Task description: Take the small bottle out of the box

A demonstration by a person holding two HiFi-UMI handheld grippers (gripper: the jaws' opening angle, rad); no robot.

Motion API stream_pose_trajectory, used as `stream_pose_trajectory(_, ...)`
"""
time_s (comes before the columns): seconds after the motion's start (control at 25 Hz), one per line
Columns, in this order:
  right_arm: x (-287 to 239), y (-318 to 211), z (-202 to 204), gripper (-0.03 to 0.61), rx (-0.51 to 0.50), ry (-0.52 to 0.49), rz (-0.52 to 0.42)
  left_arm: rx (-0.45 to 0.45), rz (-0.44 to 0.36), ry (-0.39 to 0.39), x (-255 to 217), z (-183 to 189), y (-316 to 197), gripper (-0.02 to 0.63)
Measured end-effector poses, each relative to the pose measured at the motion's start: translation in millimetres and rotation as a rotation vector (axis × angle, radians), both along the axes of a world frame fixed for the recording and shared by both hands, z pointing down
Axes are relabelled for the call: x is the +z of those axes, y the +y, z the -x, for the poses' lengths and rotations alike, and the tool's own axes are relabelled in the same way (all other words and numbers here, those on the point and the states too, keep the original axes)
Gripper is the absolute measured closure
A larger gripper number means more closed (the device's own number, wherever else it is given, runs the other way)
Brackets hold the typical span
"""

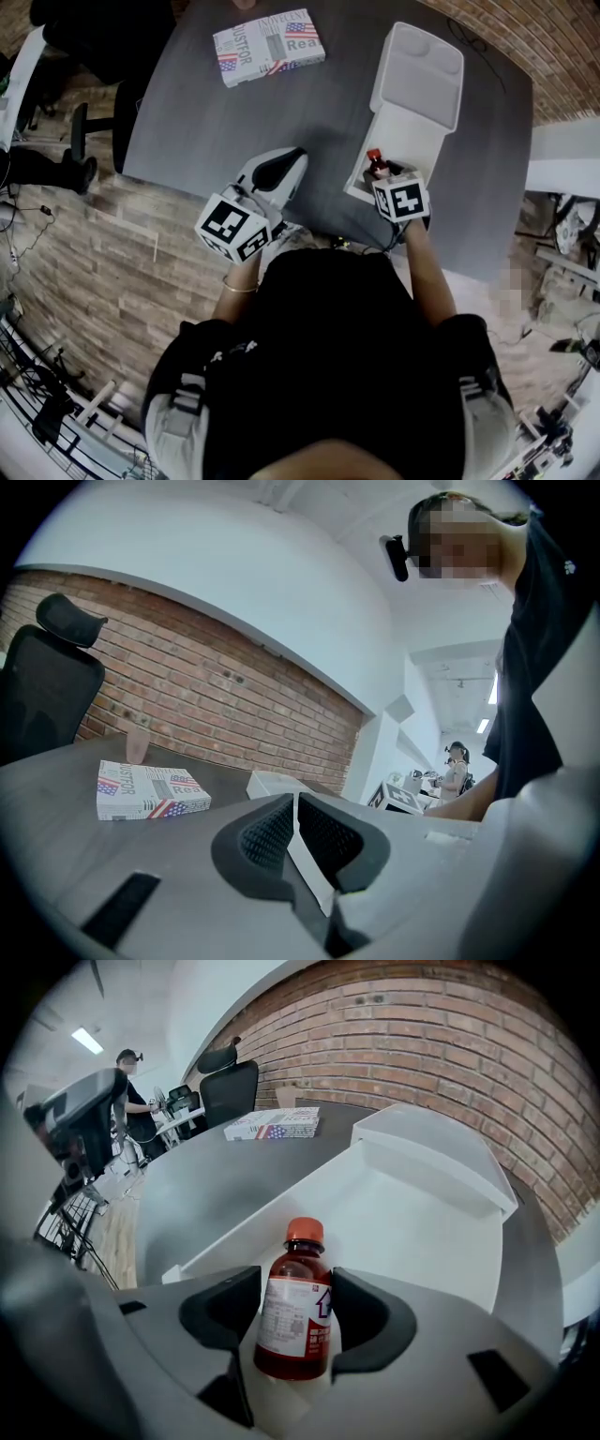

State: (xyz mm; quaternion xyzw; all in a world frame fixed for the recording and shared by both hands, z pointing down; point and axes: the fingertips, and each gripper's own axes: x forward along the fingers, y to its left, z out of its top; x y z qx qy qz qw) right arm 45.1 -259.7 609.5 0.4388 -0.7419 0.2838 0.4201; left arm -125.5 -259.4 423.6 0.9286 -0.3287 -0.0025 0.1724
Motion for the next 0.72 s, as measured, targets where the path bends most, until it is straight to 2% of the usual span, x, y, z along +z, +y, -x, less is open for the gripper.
stream_pose_trajectory(0.16, 6.0, -3.0, -3.5, 0.347, 0.007, 0.020, 0.000, -0.014, -0.004, 0.001, -1.4, 4.2, -1.0, 0.609)
stream_pose_trajectory(0.4, 4.9, -9.5, -1.1, 0.356, -0.042, 0.061, -0.028, -0.021, -0.009, 0.002, -4.2, 4.7, 1.8, 0.609)
stream_pose_trajectory(0.72, 5.5, -8.9, -0.2, 0.359, -0.056, 0.067, -0.056, -0.020, -0.012, -0.003, -6.3, 0.2, 6.6, 0.609)
